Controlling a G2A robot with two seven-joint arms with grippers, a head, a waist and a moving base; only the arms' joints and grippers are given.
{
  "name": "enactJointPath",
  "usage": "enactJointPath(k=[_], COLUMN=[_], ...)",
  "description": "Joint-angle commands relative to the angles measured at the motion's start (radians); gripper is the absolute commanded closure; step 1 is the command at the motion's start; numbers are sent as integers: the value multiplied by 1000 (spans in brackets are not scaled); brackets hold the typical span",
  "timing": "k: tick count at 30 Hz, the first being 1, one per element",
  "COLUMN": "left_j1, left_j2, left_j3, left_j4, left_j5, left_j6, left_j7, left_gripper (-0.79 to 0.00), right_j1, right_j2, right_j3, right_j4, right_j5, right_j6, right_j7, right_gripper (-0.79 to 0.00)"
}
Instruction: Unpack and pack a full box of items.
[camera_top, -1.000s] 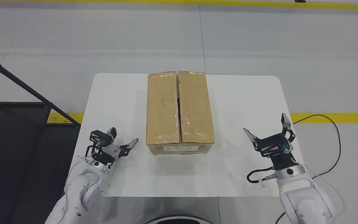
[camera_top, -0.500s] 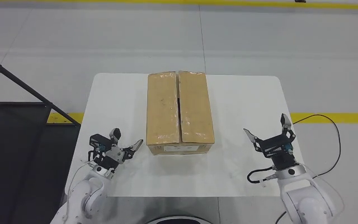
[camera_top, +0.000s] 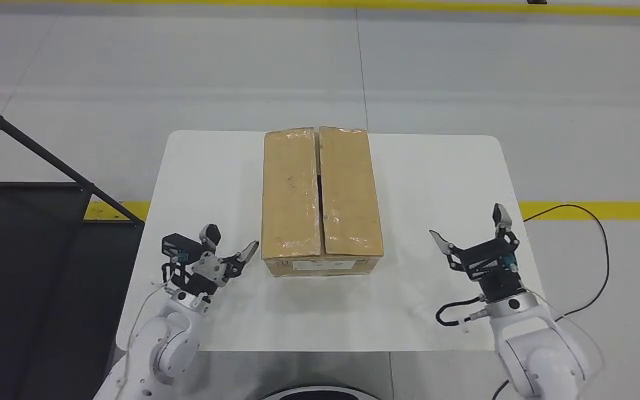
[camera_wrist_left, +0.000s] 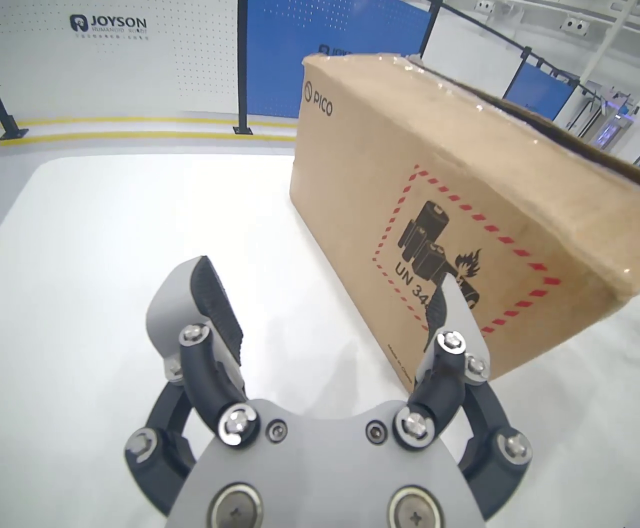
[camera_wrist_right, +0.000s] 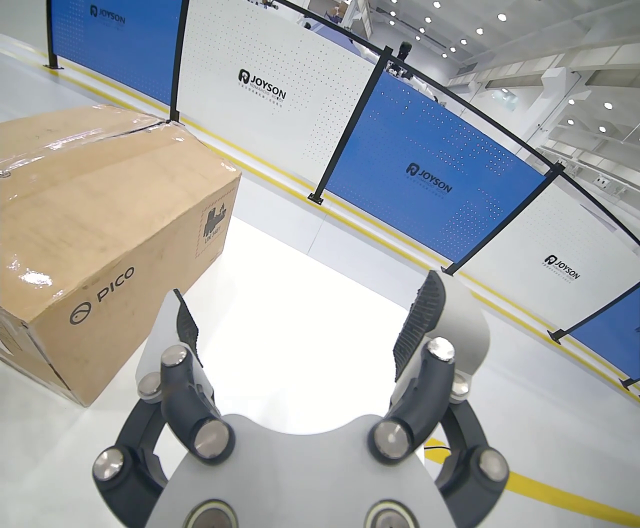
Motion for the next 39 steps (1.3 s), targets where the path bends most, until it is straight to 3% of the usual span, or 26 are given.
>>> enactJointPath(k=[1,11,24,39], left_j1=[2,-41,-85,-140], left_j2=[-1,-10,-19,-35], left_j3=[7,61,140,257], left_j4=[-8,-6,-17,-1], left_j5=[-3,4,46,98], left_j6=[-8,-13,-43,-51], left_j7=[13,-27,-65,-105], left_gripper=[-785,-785,-785,-785], right_j1=[-4,-12,-27,67], right_j2=[0,5,18,12], right_j3=[5,12,-21,-131], right_j4=[1,-13,-59,17], right_j5=[3,-47,-201,-306], right_j6=[-3,-95,-225,-160], right_j7=[-5,7,-61,-53], right_gripper=[-785,-785,-785,-785])
